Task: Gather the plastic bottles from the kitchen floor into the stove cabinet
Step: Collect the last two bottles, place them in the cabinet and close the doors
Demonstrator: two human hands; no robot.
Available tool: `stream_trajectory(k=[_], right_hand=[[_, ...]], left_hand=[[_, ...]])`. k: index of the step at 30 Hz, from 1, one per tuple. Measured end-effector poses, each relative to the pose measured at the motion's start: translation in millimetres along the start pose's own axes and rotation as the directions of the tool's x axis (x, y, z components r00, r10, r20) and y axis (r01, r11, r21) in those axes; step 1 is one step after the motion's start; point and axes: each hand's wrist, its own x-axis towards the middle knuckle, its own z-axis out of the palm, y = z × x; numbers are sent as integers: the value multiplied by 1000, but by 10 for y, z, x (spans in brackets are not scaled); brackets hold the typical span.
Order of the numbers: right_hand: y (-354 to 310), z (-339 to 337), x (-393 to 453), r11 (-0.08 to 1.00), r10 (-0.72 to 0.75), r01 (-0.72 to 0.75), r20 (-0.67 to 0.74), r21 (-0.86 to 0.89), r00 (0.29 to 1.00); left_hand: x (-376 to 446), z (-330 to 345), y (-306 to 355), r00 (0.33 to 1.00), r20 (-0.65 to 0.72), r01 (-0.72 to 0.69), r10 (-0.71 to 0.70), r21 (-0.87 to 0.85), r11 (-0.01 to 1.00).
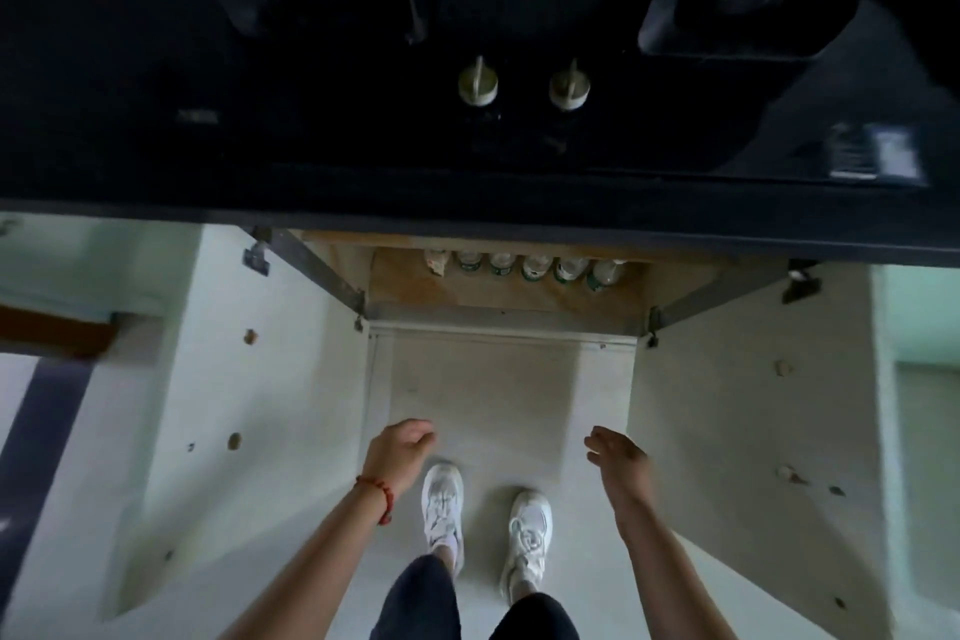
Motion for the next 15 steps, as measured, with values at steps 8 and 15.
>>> stream_trajectory(k=[8,15], right_hand=[[-339,-685,-833,945,-312,292,-134,-147,941],[-586,-1232,-1033,831,-532,446,-243,-331,811]], left_hand=[[-717,-618,306,990,-126,-68,60,-60,996],[-842,-1110,464,954,-231,-195,190,-2,981]])
